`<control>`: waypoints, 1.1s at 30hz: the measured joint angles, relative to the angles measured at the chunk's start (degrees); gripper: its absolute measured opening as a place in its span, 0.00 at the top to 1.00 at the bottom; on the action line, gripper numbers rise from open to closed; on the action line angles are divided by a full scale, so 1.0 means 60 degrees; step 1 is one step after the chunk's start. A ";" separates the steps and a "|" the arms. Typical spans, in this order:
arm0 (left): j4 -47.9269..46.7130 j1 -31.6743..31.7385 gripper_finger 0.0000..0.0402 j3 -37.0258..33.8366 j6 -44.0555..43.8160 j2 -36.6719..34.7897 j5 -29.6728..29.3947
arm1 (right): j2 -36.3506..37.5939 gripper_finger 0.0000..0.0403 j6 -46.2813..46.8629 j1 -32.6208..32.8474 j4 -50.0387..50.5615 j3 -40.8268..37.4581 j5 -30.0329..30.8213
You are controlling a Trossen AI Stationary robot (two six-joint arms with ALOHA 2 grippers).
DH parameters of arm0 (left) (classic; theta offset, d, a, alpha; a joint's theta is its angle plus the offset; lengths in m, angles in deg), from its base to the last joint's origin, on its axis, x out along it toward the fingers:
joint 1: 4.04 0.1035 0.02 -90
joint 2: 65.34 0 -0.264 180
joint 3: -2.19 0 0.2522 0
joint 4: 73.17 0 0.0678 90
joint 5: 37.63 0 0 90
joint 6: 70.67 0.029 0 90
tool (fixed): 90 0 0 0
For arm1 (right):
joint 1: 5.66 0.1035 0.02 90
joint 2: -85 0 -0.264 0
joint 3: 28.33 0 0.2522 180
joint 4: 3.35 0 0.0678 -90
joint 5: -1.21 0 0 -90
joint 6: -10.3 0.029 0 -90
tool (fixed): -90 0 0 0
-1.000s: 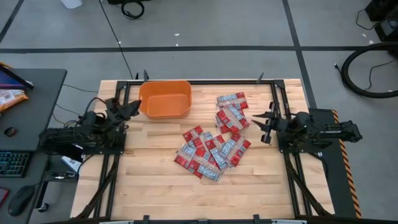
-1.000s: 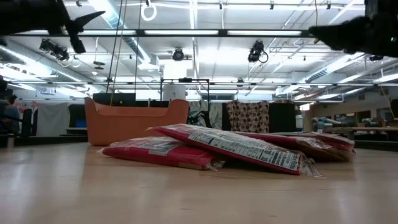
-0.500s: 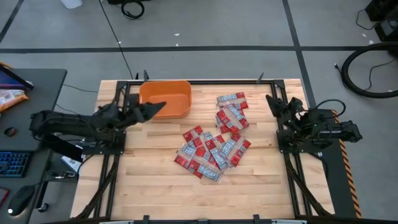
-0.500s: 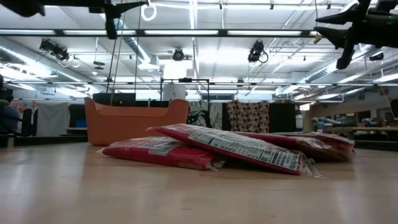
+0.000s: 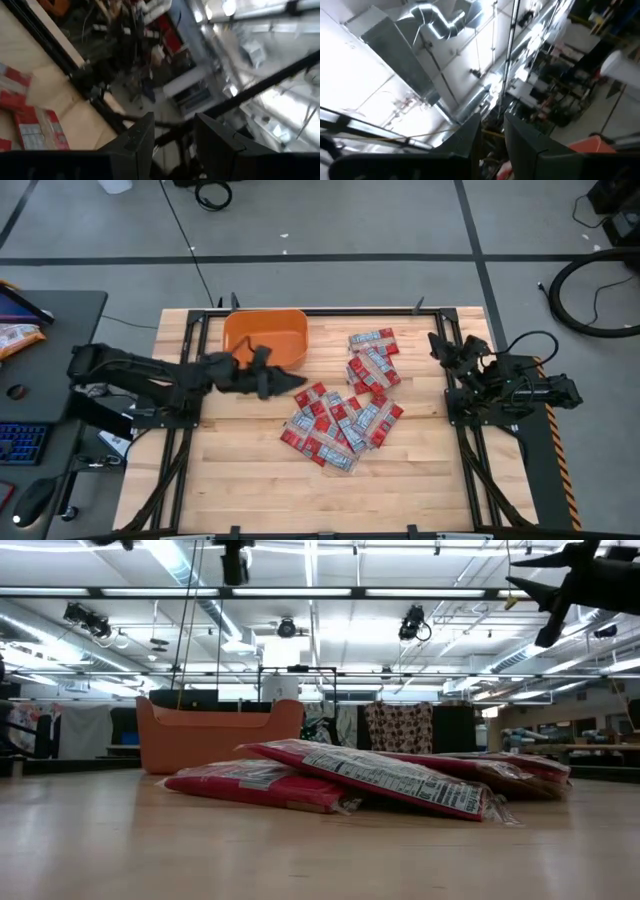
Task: Sort popcorn bags into baskets
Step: Put the red popcorn bag into the orange container
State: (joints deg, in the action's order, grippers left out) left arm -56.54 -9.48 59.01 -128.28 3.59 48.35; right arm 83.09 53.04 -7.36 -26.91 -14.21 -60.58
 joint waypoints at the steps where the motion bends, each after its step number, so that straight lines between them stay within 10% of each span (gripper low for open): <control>1: -0.0245 -0.0122 0.65 0.0266 0.0274 0.0289 -0.0003 | 0.0000 0.78 0.0057 -0.0003 0.0110 0.0000 -0.0114; 15: -1.0742 -0.1767 0.65 0.6555 0.4280 0.4592 -0.0398 | -0.0007 0.78 0.0188 -0.0001 0.1411 0.0250 -0.0468; 27: -1.1267 -0.2630 0.51 0.6979 0.7578 0.6708 -0.0465 | -0.0011 0.78 -0.0118 0.0004 0.3861 0.1353 -0.1184; 33: -1.0988 -0.3412 0.42 0.6979 0.9983 0.7233 -0.2464 | -0.0011 0.78 0.0203 0.0004 0.4241 0.1355 -0.1173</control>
State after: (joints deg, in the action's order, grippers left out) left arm -122.47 -29.96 100.88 -68.39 46.99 33.57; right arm 83.02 54.26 -7.34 -1.47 -6.08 -67.62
